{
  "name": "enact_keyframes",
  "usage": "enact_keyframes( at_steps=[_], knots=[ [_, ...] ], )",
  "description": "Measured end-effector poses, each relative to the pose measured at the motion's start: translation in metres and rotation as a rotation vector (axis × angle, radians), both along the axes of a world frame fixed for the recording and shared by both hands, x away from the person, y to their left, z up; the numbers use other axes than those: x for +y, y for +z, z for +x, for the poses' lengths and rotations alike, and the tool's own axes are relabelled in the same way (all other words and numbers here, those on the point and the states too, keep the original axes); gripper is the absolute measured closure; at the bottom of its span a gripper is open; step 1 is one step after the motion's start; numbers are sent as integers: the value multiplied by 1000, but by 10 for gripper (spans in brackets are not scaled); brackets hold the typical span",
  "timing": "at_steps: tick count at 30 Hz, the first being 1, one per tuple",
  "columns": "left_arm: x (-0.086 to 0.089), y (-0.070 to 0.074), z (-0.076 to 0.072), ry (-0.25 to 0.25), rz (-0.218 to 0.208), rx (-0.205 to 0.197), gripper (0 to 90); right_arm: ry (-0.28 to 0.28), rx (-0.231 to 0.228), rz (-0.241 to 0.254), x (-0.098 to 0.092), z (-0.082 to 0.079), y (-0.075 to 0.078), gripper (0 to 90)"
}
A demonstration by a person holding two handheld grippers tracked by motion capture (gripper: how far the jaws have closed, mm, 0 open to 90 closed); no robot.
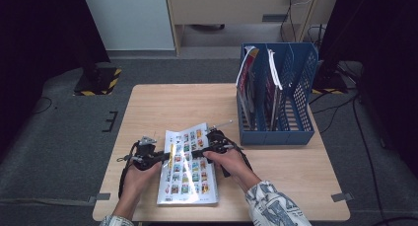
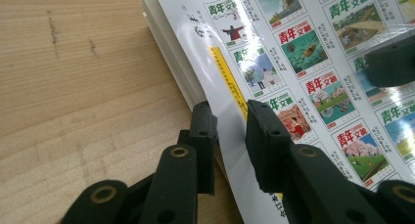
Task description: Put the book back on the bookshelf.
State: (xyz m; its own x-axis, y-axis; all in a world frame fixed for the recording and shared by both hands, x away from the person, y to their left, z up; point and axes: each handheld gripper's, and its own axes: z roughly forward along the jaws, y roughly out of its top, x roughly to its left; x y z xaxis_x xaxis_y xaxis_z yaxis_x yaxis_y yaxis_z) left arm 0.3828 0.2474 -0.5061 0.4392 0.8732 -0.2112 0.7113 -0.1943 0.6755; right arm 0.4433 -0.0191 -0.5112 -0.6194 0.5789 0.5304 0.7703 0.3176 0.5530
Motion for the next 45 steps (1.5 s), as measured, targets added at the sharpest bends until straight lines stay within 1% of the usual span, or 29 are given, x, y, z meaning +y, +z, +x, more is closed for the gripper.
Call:
enact_keyframes(
  at_steps=[2,4,6,7,8,9,11,13,16,18,19,20,21,23,24,25,26,30,31,32,33,36,39,42,45],
  knots=[
    [1,0,0,-2,-2,-1,763,-9,8,0,0,0,1,650],
    [2,1,2,-1,-11,-1,777,-9,-13,-2,0,2,2,662],
    [2,2,4,0,-13,-7,790,-16,-10,-7,1,3,5,667],
    [2,3,5,-1,-13,-14,799,-13,-24,-12,1,4,5,669],
    [2,3,5,-1,-13,-14,809,-18,-22,-12,1,5,6,670],
    [3,6,6,-3,-33,-22,827,-20,-28,-16,1,6,7,670],
    [3,8,7,-5,-38,-25,843,-27,-32,-19,2,7,9,677],
    [3,7,7,4,-32,-18,842,-19,-40,-26,4,8,11,679],
    [5,7,9,-2,-41,-15,845,-14,-48,-36,6,9,12,682],
    [5,7,10,-5,-38,-16,846,-17,-47,-37,6,9,13,683],
    [6,8,11,-3,-38,-16,847,-16,-59,-38,7,11,14,686],
    [6,8,11,-3,-38,-16,847,-16,-59,-38,7,11,14,686],
    [6,9,13,8,-51,-22,848,-20,-72,-32,7,11,15,688],
    [8,10,14,13,-57,-30,850,-21,-84,-26,7,12,16,688],
    [8,12,15,14,-54,-36,850,-22,-89,-26,8,13,18,688],
    [8,13,16,15,-51,-41,851,-18,-104,-25,8,14,18,688],
    [8,14,17,12,-42,-49,851,-18,-112,-25,9,15,20,689],
    [10,18,20,21,-43,-67,855,-13,-156,-31,12,18,25,689],
    [10,19,21,23,-41,-70,856,-10,-168,-31,13,18,27,690],
    [10,19,21,23,-41,-70,857,-10,-168,-31,13,18,27,690],
    [11,20,21,29,-39,-75,857,-10,-188,-34,15,18,29,692],
    [11,19,21,30,-29,-75,854,-9,-209,-35,18,18,30,694],
    [11,17,21,28,-10,-71,845,-12,-208,-34,19,17,30,696],
    [13,13,23,41,-17,-58,816,-10,-206,-35,19,18,30,697],
    [12,8,26,43,-6,-49,777,-4,-211,-39,21,19,30,698]
  ],
)
